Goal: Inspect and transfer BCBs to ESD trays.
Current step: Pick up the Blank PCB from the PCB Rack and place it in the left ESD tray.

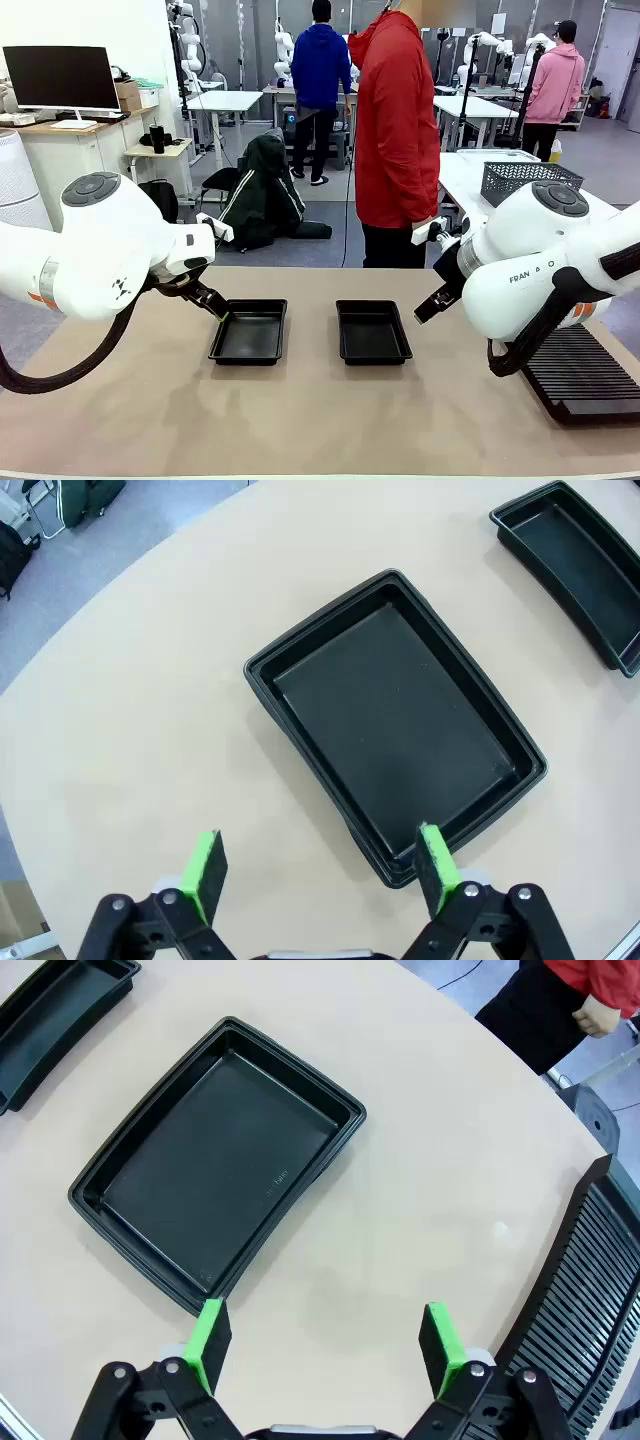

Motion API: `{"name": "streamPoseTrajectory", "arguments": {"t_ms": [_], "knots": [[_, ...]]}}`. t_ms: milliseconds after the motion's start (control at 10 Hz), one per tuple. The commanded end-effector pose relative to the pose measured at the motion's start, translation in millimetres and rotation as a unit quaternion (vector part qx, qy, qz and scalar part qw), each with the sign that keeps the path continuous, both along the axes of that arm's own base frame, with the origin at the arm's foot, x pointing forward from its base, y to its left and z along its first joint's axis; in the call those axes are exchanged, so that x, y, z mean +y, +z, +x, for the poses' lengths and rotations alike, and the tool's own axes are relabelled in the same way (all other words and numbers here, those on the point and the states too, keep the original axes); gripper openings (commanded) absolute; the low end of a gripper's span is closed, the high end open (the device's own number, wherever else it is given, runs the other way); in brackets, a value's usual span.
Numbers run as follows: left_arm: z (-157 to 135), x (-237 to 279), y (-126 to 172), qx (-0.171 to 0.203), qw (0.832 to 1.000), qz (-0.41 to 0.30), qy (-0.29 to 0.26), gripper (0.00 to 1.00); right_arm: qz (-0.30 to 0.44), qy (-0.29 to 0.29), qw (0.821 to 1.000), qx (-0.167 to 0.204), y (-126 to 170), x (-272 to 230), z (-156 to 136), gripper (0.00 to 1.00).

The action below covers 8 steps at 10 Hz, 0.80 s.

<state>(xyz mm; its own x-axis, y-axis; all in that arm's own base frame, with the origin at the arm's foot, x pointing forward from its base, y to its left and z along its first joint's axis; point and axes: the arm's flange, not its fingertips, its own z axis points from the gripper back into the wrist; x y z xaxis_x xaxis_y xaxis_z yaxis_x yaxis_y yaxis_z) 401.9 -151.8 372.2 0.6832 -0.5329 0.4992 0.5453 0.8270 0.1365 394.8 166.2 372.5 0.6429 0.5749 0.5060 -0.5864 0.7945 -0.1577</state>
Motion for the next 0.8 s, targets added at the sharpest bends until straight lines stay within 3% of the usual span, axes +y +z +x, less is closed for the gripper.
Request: {"name": "streamPoseTrajectory", "arguments": {"t_ms": [0, 700], "knots": [[0.0, 0.0, -0.1, 0.0, 1.0, 0.0, 0.0, 1.0, 0.0, 0.0, 1.0, 0.0, 0.0, 0.0, 0.0, 1.0], [0.0, 0.0, -0.1, 0.0, 1.0, 0.0, 0.0, 1.0, 0.0, 0.0, 1.0, 0.0, 0.0, 0.0, 0.0, 1.0]]}}
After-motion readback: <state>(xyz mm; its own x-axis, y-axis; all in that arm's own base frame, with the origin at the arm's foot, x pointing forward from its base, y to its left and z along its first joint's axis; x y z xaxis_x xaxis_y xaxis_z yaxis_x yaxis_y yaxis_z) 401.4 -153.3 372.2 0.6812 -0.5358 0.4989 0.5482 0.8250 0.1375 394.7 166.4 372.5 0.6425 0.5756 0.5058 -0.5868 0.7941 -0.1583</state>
